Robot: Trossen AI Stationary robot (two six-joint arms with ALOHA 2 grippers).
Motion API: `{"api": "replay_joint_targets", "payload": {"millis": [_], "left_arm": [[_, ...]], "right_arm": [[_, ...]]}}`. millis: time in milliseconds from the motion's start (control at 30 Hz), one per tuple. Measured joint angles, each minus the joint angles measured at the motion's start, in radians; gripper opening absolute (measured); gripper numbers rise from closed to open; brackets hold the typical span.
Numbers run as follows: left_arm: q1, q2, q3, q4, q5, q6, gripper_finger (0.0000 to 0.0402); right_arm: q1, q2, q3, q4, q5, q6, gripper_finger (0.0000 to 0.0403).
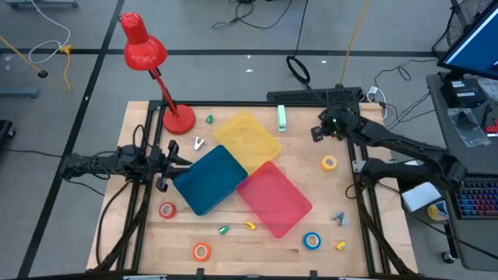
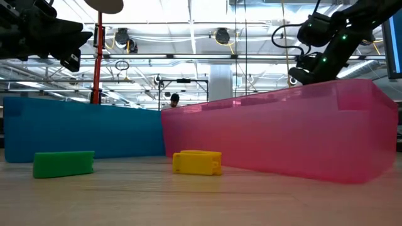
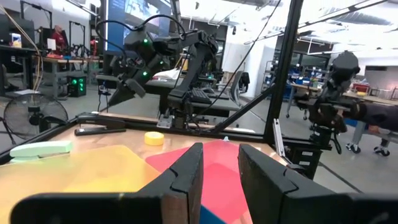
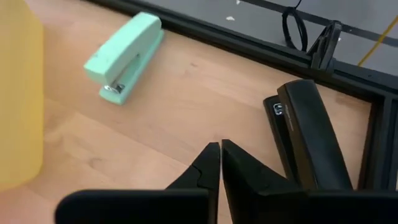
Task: Pick and place Stapler, Stapler remover, tape
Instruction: Put the large black stapler into the blue bin
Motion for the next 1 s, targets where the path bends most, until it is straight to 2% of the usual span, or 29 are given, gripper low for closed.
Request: {"api": "replay_joint_targets", "payload": {"millis": [133, 267, 467, 600, 767, 1000], "left_arm": [[0.0, 0.0, 0.0, 0.0, 0.0, 0.0, 0.0104], [0.0, 0.0, 0.0, 0.0, 0.0, 0.0, 0.0104], [0.0, 0.0, 0.0, 0.0, 0.0, 0.001, 0.0104], [0.0, 0.0, 0.0, 0.0, 0.0, 0.001, 0.0104], [0.0, 0.0, 0.0, 0.0, 0.0, 0.002, 0.0104], [0.0, 0.0, 0.0, 0.0, 0.0, -0.003, 0.0104]], "right_arm": [[0.0, 0.019, 0.0, -0.001, 0.002, -0.013, 0.0053], [-0.015, 0.036, 0.0, -0.001, 0.003, -0.013, 0.0109], [-0.074, 0.051, 0.0, 0.0, 0.002, -0.051, 0.0191], [-0.116, 0.052, 0.0, -0.001, 0.001, -0.093, 0.023], [-0.165, 0.052, 0.0, -0.002, -0.002, -0.111, 0.0252], [-0.233, 0.066, 0.0, -0.072, -0.056, -0.114, 0.0255]]}}
